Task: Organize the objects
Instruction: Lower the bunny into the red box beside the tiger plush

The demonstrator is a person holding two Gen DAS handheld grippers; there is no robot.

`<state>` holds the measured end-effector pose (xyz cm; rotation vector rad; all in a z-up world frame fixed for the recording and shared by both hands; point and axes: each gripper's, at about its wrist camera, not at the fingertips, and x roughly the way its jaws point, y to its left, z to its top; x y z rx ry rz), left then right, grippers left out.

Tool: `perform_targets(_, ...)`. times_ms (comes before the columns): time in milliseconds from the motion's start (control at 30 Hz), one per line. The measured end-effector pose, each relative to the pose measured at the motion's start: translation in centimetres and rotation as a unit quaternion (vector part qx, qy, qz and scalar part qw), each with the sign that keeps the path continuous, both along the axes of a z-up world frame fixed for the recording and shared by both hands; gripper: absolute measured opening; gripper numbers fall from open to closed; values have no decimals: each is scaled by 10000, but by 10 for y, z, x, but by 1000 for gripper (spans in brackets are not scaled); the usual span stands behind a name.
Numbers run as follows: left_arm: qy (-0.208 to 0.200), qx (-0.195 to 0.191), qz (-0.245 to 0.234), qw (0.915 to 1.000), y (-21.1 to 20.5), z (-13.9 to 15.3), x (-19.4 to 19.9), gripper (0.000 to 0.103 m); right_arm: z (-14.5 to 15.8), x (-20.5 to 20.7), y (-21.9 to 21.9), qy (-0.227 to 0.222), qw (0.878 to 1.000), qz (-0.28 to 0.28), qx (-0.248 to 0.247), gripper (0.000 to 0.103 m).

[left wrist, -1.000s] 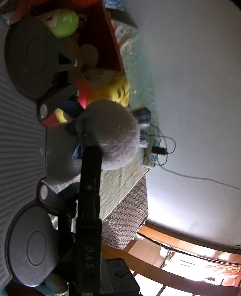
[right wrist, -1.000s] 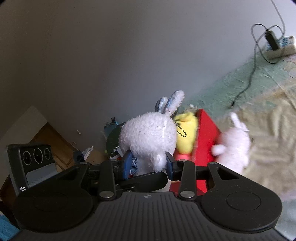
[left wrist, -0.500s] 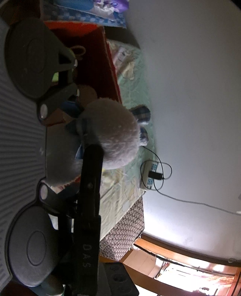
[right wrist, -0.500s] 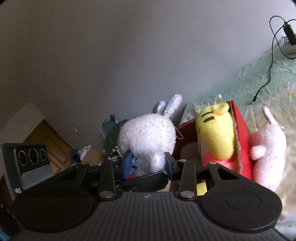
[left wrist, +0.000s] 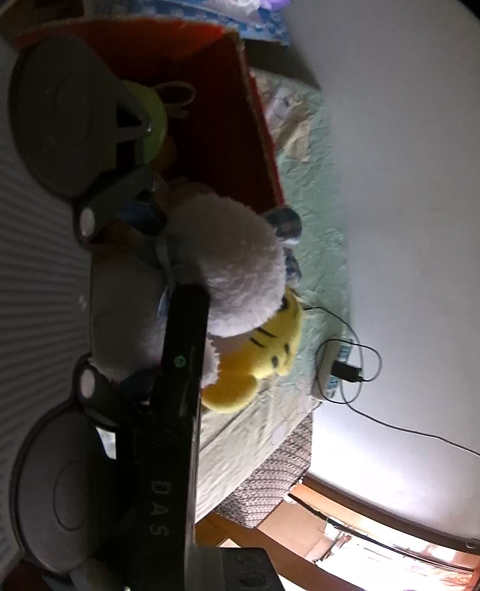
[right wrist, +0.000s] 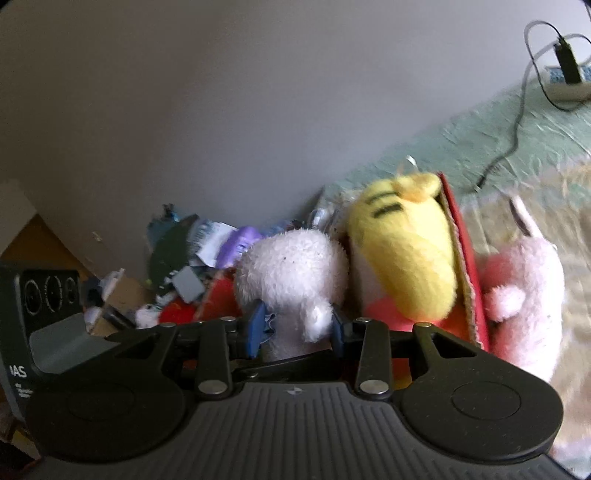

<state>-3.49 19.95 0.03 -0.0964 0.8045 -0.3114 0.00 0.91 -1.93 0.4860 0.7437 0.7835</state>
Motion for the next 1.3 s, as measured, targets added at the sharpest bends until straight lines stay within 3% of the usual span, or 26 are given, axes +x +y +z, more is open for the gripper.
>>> perform_targets(267,246,-96,-69,9996,3,-16,16,78,-7,0,23,-52,9994,-69,-341,38)
perform_targets(500,219,-46,-115,9997,-2,-21,16,83,-8,1,25,-81,9991,-90,-398,37)
perform_targets(900,339,-166,-260,9989,-7,-19,11,85,-1,-8,15,-109,9993,-171,-301,48)
perform_targets(1033,358,-177,-280,9988,-8,-18,10,85,6,-12,4,-233,9987,-449,15,55)
perform_targets(1133,369,-144,-285,9988,-8,-18,10,85,10,-8,0,-251,9980,-547,184,52)
perform_targets(1233,390,-174,-264,9987,-4,-18,10,86,8,-6,6,-214,9986,-456,145,37)
perform_targets(1300,392,-196,-226,9988,0,-17,9,86,3,-4,14,-99,9991,-413,-47,33)
